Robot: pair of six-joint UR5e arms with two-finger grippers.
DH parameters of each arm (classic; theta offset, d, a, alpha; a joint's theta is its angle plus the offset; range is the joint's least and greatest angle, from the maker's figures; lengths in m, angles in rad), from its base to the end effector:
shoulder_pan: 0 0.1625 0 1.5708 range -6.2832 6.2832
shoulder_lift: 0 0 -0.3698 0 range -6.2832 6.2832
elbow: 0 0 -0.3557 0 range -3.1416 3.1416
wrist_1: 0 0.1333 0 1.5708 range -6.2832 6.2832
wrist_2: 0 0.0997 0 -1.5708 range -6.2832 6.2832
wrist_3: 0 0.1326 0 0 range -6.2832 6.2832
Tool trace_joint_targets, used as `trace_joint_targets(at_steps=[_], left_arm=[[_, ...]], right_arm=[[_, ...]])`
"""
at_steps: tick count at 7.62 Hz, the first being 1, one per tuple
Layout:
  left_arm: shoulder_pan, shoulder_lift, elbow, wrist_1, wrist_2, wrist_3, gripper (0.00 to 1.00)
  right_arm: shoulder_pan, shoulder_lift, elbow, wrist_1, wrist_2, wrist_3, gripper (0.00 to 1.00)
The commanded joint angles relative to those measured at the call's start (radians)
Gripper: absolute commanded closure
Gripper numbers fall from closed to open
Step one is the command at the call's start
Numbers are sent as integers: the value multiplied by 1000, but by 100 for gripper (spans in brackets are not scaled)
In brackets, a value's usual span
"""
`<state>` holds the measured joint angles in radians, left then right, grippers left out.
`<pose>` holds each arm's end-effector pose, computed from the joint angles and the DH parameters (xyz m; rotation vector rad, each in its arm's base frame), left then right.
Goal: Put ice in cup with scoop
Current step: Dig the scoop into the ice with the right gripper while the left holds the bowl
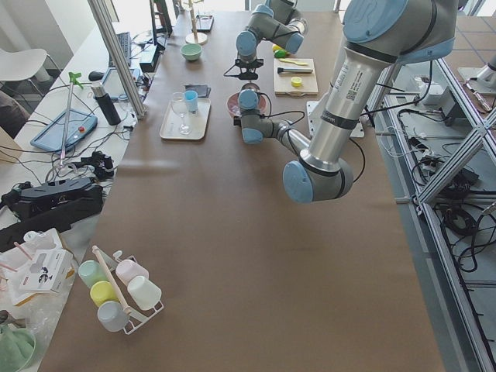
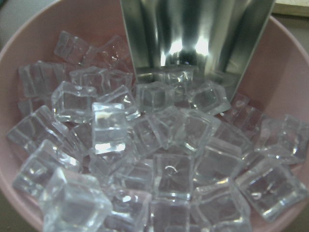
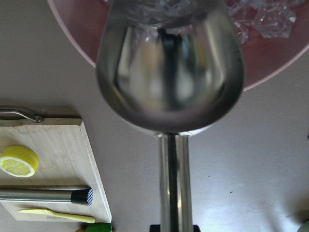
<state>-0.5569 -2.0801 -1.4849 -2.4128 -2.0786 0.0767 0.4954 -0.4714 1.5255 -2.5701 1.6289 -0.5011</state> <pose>0.5112 -0.3994 0.2790 0.9756 1.0223 1.2379 -0.4787 -0.4014 0.1479 0.0401 -0.0792 -1.5772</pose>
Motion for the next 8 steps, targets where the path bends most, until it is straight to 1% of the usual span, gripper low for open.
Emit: trace_joint_targets(at_steps=[1,3,7,8], left_arm=[[0,0,0,1,0,0,1],[0,0,0,0,0,0,1],[0,0,0,0,0,0,1],[0,0,0,1,0,0,1]], right_arm=[[-1,-27,30,56,3,15,100],[-1,-74,86,108,9,21,100],[0,-218,209,299,11,36,100],[0,-255,228,348,11,44,100]])
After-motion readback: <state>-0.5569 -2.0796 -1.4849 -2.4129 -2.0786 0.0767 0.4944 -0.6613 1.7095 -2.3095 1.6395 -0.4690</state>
